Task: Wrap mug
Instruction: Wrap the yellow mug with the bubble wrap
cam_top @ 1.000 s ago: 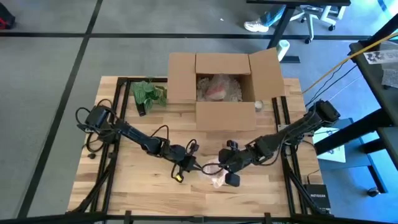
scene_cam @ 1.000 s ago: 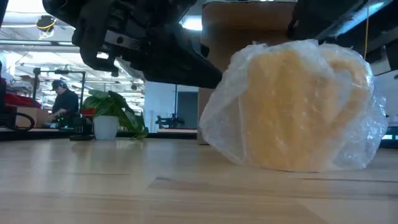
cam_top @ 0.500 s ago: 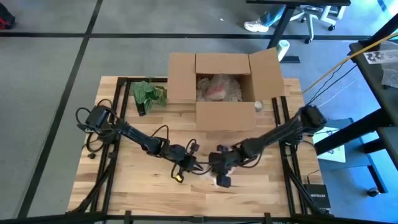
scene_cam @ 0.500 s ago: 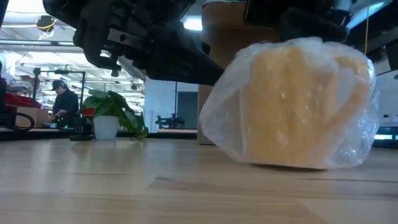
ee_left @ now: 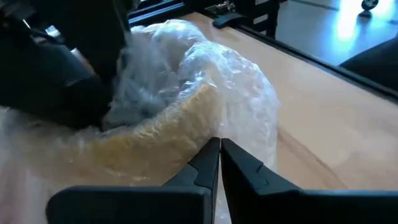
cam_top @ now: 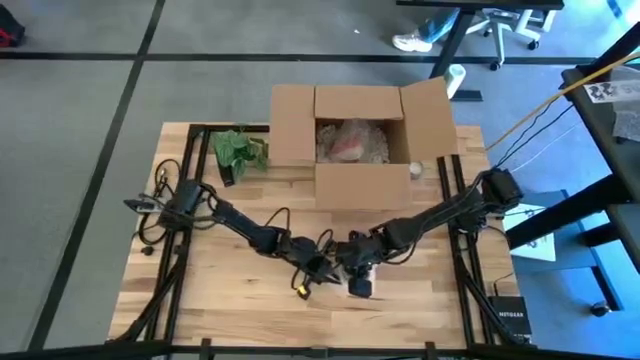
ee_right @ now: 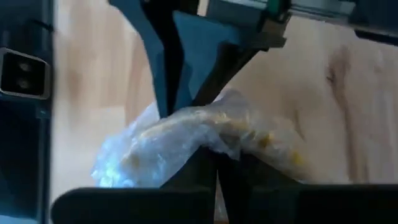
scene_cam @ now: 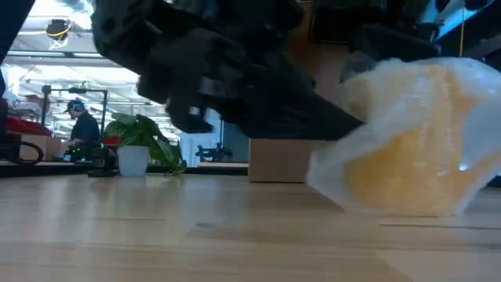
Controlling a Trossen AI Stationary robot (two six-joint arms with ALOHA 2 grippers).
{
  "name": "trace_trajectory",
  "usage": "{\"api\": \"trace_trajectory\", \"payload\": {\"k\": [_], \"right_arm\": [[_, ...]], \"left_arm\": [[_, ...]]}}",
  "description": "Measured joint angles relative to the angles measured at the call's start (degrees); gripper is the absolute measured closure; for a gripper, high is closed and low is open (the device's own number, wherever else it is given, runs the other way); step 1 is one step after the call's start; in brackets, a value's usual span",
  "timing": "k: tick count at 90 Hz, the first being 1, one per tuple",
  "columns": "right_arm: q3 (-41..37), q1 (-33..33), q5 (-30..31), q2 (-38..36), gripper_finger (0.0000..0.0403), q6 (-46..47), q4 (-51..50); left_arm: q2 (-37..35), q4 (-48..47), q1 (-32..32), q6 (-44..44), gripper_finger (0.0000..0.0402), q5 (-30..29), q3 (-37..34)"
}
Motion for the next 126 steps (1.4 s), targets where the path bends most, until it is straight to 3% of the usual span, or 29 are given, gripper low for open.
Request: {"api": "trace_trajectory", "payload": {"k": [38, 48, 61, 95, 102, 115, 126], "right_arm": [[-0.1, -1.6, 5.2, -0.9, 0.0403, 0.0, -9.2], [0.9, -1.4, 6.5, -0.8, 0.0403, 0.0, -10.3], [2.3, -1.4, 7.1, -2.0, 0.0399, -1.9, -11.1], [2.5, -1.4, 6.7, -8.0, 0.0304, 2.9, -15.3], [2.5, -1.3, 8.0, -8.1, 0.0319, 4.1, -17.4], [2.6, -1.4, 7.9, -8.5, 0.0389, 4.0, -18.6], [2.6, -1.4, 8.2, -9.1, 0.0392, 4.2, -19.3]], "left_arm": [[-0.2, -7.3, 6.0, 1.3, 0.0401, 0.2, 2.2], [-0.1, -8.2, 5.9, -0.5, 0.0401, 3.4, 2.3], [-1.0, -10.2, 4.4, 0.0, 0.0402, 2.6, 2.1], [-2.1, -15.8, 4.0, 0.3, 0.0402, 2.4, 2.0], [-2.1, -15.2, 4.0, 0.2, 0.0402, 2.5, 2.0], [-2.1, -15.3, 4.0, 0.3, 0.0402, 2.7, 2.0], [-2.1, -15.2, 4.0, 0.5, 0.0402, 2.9, 2.0]]}}
